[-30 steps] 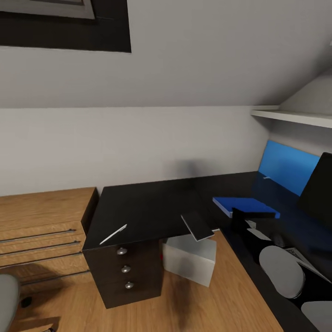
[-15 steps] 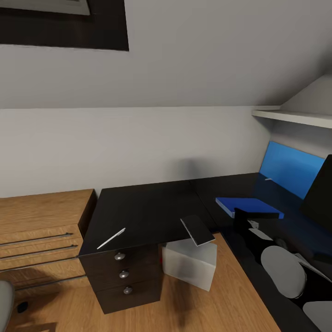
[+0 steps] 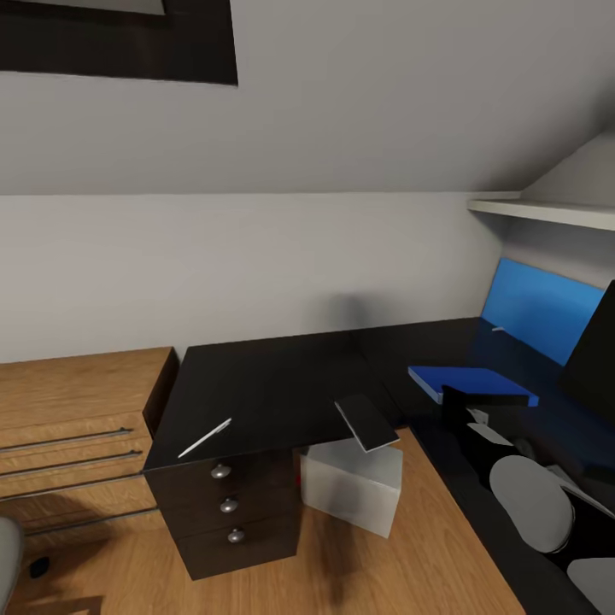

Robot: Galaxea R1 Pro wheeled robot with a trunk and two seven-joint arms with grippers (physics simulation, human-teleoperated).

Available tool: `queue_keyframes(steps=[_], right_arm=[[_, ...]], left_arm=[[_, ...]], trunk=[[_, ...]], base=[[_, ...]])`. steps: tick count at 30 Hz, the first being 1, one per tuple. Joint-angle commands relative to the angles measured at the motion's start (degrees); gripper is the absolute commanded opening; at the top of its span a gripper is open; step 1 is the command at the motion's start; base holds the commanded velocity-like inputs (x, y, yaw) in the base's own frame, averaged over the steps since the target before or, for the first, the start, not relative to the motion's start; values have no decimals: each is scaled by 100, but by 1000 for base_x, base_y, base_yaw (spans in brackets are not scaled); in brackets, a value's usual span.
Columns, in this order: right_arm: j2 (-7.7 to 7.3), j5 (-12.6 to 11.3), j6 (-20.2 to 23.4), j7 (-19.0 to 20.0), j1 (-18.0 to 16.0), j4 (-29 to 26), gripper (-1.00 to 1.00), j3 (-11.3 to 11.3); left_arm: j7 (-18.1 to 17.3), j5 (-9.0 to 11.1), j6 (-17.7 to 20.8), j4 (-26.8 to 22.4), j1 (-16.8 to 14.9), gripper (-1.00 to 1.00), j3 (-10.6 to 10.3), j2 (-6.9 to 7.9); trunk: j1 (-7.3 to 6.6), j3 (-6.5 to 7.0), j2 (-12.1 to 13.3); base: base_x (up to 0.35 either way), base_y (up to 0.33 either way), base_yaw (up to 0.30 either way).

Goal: In the bedroom, organize the workspace by keeping the computer under the desk, ensuring the monitor is on the desk, placing the keyboard on the desk next to the monitor, placing the mouse on the desk next to the keyboard, moving the folder from the swivel chair onto the desk next to the mouse, stacking the notebook on top of the folder with the pen on top of the notebook, and positioning the swivel chair next to the desk.

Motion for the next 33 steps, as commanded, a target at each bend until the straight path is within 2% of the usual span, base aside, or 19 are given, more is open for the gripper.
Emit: queue_keyframes(steps=[1, 10, 19, 29, 33], right_arm=[[-2, -58, 11, 25, -5, 7, -100, 9], [-3, -60, 21, -31, -5, 13, -100, 9], [-3, -59, 37, -82, -5, 16, -100, 9], [-3, -58, 32, -89, -5, 16, -100, 9], [-3, -58, 33, -89, -5, 16, -100, 9]], left_arm=[[57, 10, -15, -20, -5, 100, -49, 6], [49, 8, -14, -20, -4, 100, -55, 3], [49, 9, -15, -20, -6, 100, -58, -110], [40, 10, -15, -17, -8, 100, -59, -100], [34, 10, -15, -17, -6, 100, -64, -99]], trunk=[[23, -25, -46], [220, -186, -407], [418, -348, -768], [418, -348, -768], [418, -348, -768]], base=[[0, 0, 0], [0, 0, 0], [0, 0, 0], [7, 0, 0], [210, 0, 0]])
